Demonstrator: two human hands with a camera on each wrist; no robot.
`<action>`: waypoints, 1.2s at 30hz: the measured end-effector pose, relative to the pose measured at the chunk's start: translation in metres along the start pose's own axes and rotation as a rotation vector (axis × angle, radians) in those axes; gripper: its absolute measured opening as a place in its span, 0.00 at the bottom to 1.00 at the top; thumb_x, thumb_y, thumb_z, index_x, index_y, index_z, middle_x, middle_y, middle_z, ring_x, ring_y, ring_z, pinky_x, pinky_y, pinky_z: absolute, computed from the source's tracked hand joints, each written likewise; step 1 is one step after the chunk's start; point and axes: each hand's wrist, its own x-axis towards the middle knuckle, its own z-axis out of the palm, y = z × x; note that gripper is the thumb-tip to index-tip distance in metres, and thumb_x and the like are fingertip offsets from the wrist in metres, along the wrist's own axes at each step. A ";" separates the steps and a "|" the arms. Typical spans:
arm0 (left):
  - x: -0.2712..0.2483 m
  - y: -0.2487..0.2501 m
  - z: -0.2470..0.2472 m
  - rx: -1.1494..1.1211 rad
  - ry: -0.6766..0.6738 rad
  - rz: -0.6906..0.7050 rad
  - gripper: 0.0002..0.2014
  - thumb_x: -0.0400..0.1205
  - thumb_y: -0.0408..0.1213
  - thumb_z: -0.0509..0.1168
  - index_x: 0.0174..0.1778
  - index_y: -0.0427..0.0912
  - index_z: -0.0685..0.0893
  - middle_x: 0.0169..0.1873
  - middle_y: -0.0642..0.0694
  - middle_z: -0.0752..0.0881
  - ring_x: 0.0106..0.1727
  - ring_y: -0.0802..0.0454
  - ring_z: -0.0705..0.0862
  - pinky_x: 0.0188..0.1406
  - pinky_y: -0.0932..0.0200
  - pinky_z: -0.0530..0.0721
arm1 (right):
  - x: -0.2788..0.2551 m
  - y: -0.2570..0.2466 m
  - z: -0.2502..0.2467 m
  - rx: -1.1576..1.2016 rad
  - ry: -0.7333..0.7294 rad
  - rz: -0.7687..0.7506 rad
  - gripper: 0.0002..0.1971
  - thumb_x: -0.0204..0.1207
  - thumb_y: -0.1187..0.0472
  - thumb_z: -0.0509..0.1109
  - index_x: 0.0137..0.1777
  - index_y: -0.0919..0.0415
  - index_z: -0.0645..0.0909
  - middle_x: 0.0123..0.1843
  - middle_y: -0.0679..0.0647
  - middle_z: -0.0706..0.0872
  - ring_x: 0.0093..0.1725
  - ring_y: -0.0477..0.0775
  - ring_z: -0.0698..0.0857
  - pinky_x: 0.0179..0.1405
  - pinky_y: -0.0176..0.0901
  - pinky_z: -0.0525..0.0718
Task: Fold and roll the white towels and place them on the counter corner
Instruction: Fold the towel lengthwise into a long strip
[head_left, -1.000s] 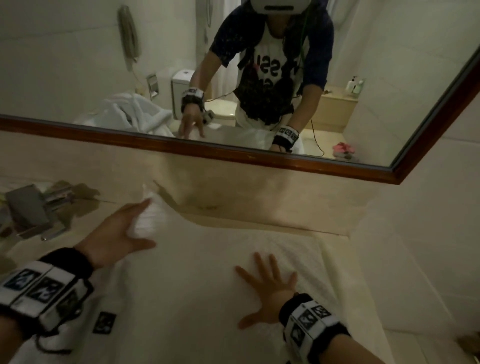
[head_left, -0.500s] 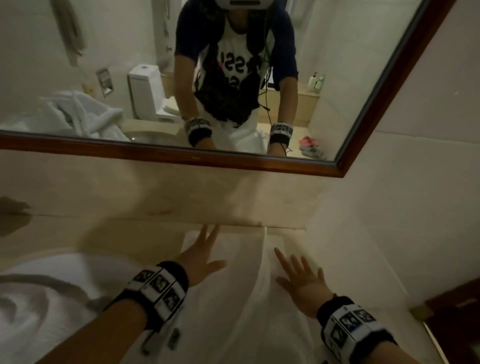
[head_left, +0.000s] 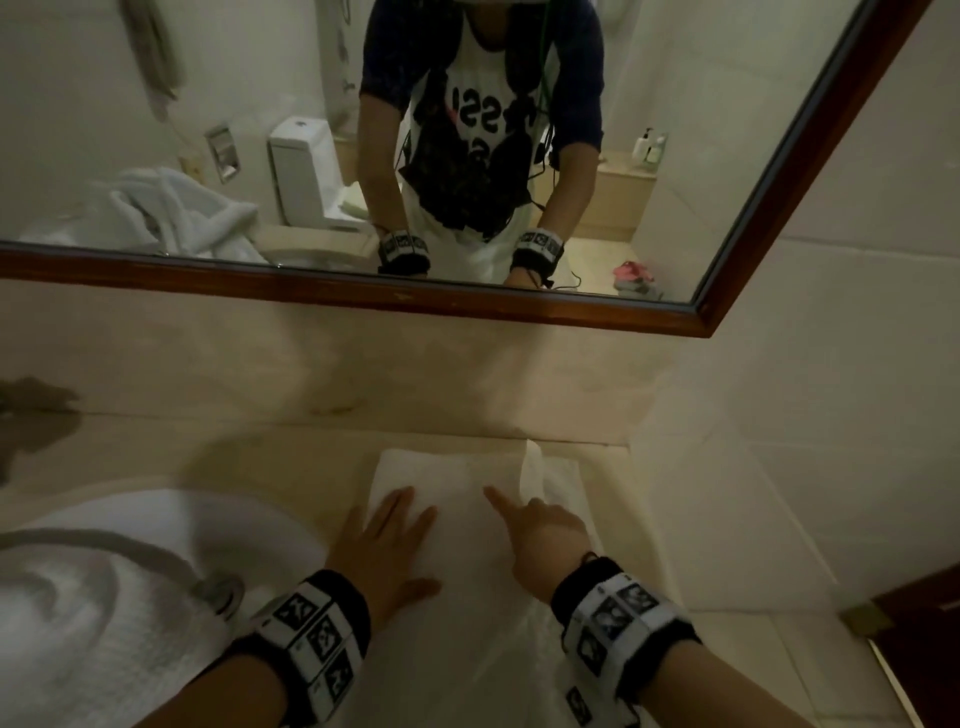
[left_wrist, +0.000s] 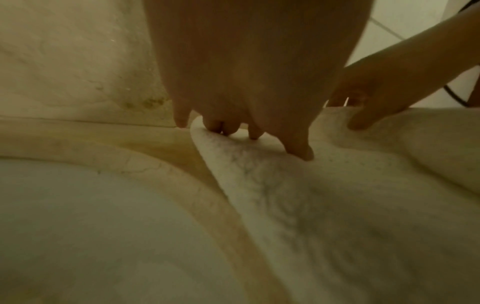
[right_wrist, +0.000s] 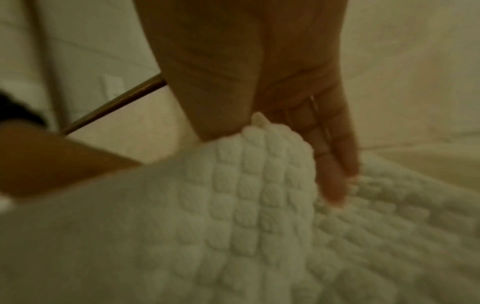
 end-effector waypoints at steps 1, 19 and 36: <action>-0.003 -0.001 0.000 -0.012 -0.008 -0.007 0.68 0.39 0.77 0.09 0.81 0.51 0.33 0.82 0.45 0.32 0.83 0.48 0.34 0.81 0.40 0.43 | 0.001 0.005 -0.004 0.141 0.027 0.023 0.35 0.79 0.67 0.57 0.83 0.44 0.51 0.71 0.62 0.75 0.65 0.63 0.79 0.61 0.49 0.78; -0.077 0.016 0.035 0.100 0.085 -0.011 0.37 0.83 0.62 0.46 0.81 0.54 0.34 0.82 0.45 0.32 0.83 0.50 0.34 0.81 0.42 0.40 | -0.111 -0.007 0.032 -0.066 0.113 -0.281 0.28 0.83 0.61 0.59 0.81 0.47 0.57 0.63 0.60 0.75 0.53 0.63 0.81 0.52 0.50 0.79; -0.144 0.053 0.083 0.165 0.032 -0.207 0.28 0.88 0.46 0.44 0.83 0.51 0.41 0.83 0.47 0.37 0.84 0.46 0.38 0.80 0.36 0.41 | -0.187 0.036 0.100 0.310 0.464 -0.239 0.09 0.71 0.74 0.65 0.39 0.60 0.82 0.40 0.48 0.81 0.37 0.43 0.81 0.35 0.28 0.73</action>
